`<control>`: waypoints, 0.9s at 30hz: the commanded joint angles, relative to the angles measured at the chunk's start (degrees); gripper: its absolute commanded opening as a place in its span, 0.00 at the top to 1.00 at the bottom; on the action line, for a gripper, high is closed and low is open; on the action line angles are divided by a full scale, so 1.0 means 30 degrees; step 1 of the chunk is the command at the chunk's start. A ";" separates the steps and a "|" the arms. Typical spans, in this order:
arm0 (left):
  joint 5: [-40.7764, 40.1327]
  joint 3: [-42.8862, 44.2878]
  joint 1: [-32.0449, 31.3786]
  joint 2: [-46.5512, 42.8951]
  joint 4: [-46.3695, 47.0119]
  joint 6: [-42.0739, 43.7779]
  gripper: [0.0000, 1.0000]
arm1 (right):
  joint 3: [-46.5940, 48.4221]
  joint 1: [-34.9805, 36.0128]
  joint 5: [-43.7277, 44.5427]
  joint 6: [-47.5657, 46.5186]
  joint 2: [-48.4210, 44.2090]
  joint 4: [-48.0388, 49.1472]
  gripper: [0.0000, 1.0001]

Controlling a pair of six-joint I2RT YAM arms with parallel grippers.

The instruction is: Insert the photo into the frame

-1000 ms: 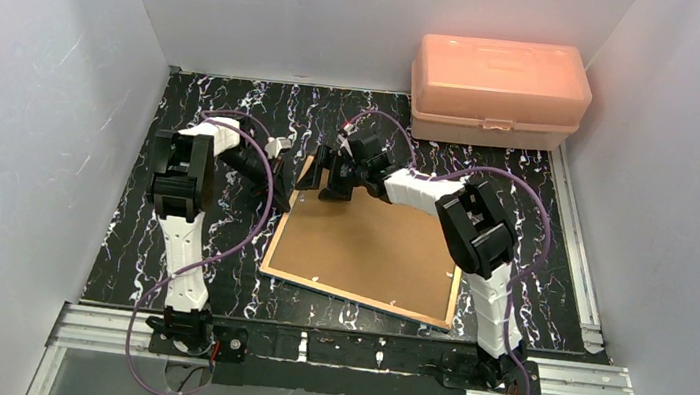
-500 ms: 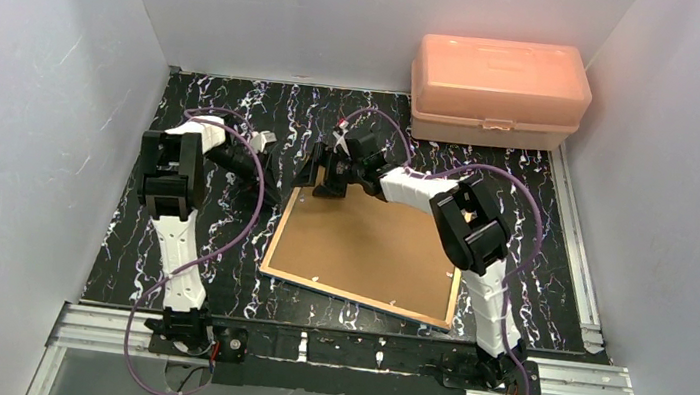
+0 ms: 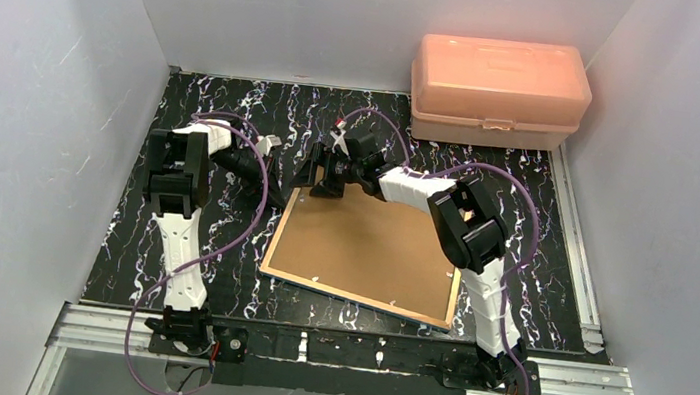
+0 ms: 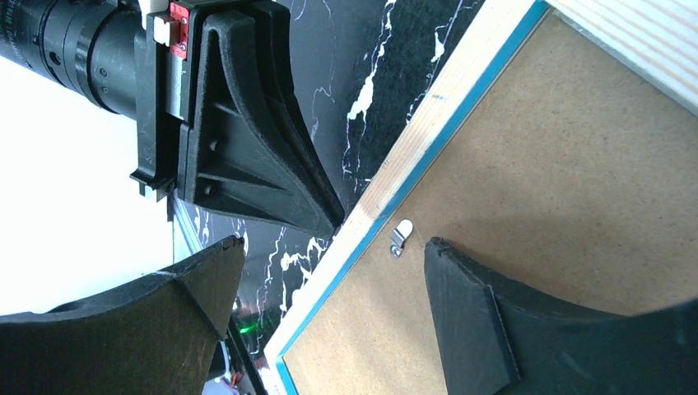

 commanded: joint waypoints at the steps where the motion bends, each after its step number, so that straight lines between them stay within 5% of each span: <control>1: 0.0292 -0.0139 -0.0245 0.0051 -0.0142 0.0032 0.92 | 0.0653 0.0155 -0.0734 0.0068 0.0595 0.0583 0.12; 27: -0.0300 -0.0299 -0.0279 0.0050 0.0027 -0.0270 0.96 | 0.1463 0.0540 -0.2582 0.0225 0.1680 0.0949 0.15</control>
